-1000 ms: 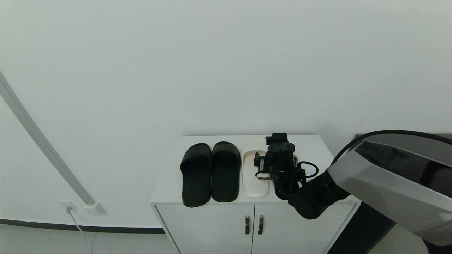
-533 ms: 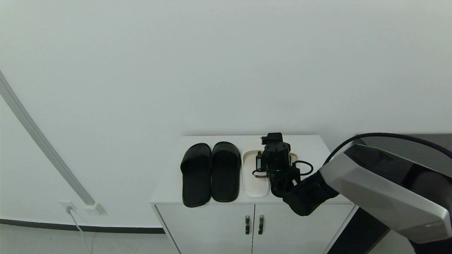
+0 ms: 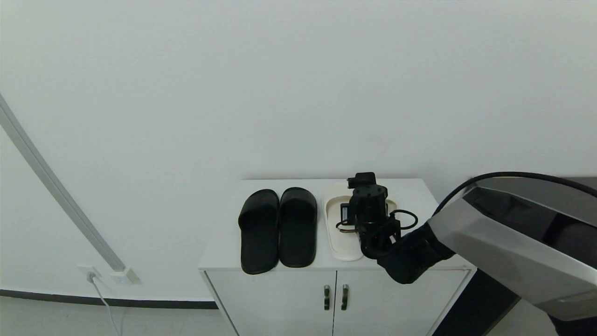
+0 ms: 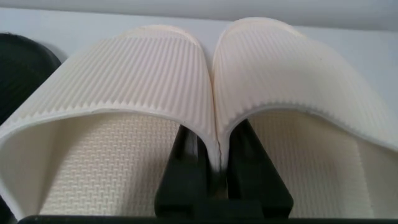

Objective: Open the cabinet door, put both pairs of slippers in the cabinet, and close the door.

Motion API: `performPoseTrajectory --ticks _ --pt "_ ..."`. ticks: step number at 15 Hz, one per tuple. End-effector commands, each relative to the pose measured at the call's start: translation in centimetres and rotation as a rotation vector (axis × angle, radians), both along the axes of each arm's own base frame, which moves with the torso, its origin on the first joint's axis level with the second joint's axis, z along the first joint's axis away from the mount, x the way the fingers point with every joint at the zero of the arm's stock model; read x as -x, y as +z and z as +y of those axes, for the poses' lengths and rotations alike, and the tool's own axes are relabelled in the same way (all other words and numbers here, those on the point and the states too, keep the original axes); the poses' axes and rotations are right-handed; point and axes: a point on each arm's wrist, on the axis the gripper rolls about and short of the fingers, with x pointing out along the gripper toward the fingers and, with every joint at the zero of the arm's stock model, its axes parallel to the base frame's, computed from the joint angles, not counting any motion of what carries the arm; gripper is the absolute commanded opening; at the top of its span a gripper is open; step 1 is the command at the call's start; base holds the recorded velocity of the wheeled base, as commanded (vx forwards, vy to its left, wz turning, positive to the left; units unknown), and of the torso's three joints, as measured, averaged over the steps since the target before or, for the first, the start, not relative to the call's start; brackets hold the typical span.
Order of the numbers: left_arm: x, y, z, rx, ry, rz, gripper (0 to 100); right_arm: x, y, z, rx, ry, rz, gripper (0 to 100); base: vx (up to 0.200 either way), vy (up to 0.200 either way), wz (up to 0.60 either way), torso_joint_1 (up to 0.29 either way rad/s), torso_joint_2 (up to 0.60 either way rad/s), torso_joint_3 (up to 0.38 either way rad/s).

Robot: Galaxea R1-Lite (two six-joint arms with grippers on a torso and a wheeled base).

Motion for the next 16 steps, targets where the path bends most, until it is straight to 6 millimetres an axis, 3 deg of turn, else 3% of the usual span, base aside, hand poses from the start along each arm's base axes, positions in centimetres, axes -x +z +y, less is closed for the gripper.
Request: performPoseTrajectory --ticks 1,3,8,13,16 --pt "0.0 0.0 0.0 0.0 0.0 -0.001 0 1.1 2.5 -1.1 0.001 -0.002 -0.027 0 0.0 0.0 0.0 0.0 0.0 0.0" --pt "0.0 0.0 0.0 0.0 0.0 0.001 0 4.5 5.4 -3.4 0.04 0.112 -0.03 0 0.0 0.0 0.0 0.0 0.0 0.0" --pt "0.0 0.0 0.0 0.0 0.002 -0.001 0 13.0 9.0 -7.7 0.022 0.454 -0.037 0 0.0 0.0 0.0 0.0 0.0 0.0" --pt "0.0 0.0 0.0 -0.002 0.0 -0.001 0 19.9 8.2 -10.5 0.01 0.8 0.036 0 0.0 0.0 0.0 0.0 0.0 0.0" --pt "0.0 0.0 0.0 0.0 0.002 -0.001 0 21.0 7.5 -10.4 0.01 0.871 0.065 0 0.0 0.0 0.0 0.0 0.0 0.0"
